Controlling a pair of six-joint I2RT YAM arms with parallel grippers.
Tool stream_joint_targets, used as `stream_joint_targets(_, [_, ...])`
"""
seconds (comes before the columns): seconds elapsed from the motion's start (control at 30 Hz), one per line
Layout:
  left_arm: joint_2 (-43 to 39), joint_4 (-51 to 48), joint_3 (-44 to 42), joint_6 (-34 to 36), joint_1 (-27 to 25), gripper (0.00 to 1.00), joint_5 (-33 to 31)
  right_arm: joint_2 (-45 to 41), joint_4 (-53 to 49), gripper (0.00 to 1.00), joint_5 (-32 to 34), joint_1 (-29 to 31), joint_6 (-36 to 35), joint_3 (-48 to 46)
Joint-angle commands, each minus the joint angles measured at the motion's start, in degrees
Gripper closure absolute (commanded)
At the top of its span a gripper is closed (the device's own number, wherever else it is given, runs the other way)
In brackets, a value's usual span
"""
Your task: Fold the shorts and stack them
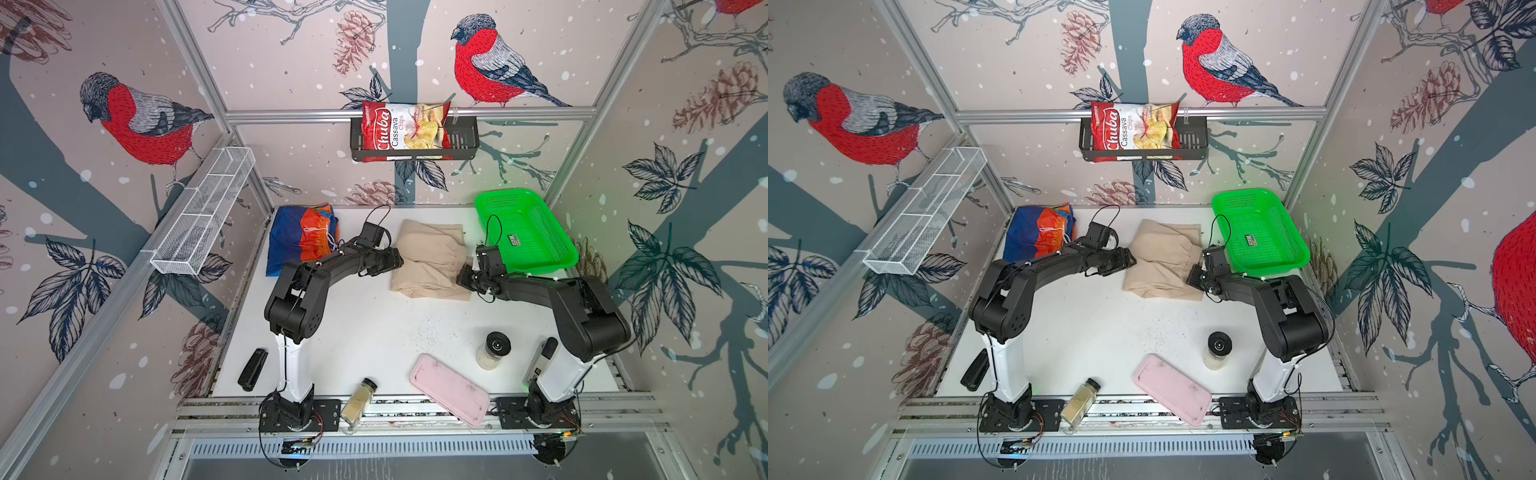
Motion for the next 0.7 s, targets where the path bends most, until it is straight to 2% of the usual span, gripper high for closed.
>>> stream_joint_targets(0.0, [0.8, 2.9, -0.9, -0.4, 0.1, 0.29, 1.9, 1.4, 1.2, 0.95, -0.9, 0.1, 0.3, -2.1])
stream_joint_targets(0.17, [1.7, 7.0, -4.3, -2.0, 0.1, 0.37, 4.9, 0.3, 0.5, 0.93, -0.5, 0.1, -0.8, -1.6])
stream_joint_targets(0.2, [1.9, 7.5, -5.1, -2.3, 0.1, 0.42, 5.1, 0.1, 0.2, 0.93, -0.3, 0.1, -0.9, -1.2])
stream_joint_targets(0.27, [2.2, 9.0, -6.3, -2.9, 0.1, 0.59, 5.9, 0.2, 0.0, 0.92, -0.1, 0.1, -1.1, -0.8])
stream_joint_targets(0.33, [2.5, 9.7, -6.4, -3.5, 0.2, 0.86, 6.2, 0.5, 0.1, 0.92, -0.8, 0.1, -0.9, -0.6])
stream_joint_targets(0.37, [2.7, 9.6, -6.1, -3.7, 0.4, 0.96, 6.3, 0.5, 0.3, 0.92, -1.2, 0.1, -0.7, -0.6])
stream_joint_targets(0.4, [2.8, 9.5, -5.4, -3.7, 0.6, 1.0, 6.4, 0.3, 0.7, 0.92, -1.8, 0.1, -0.5, -0.9])
stream_joint_targets(0.53, [3.8, 6.3, 0.7, -2.4, 2.7, 1.0, 5.8, -1.8, 1.3, 0.91, -2.4, 0.9, 0.0, -1.5])
stream_joint_targets(0.67, [6.3, -3.7, 11.5, 1.2, 6.1, 1.0, 2.6, -5.8, 1.1, 0.9, -1.8, 1.0, 0.0, -2.8])
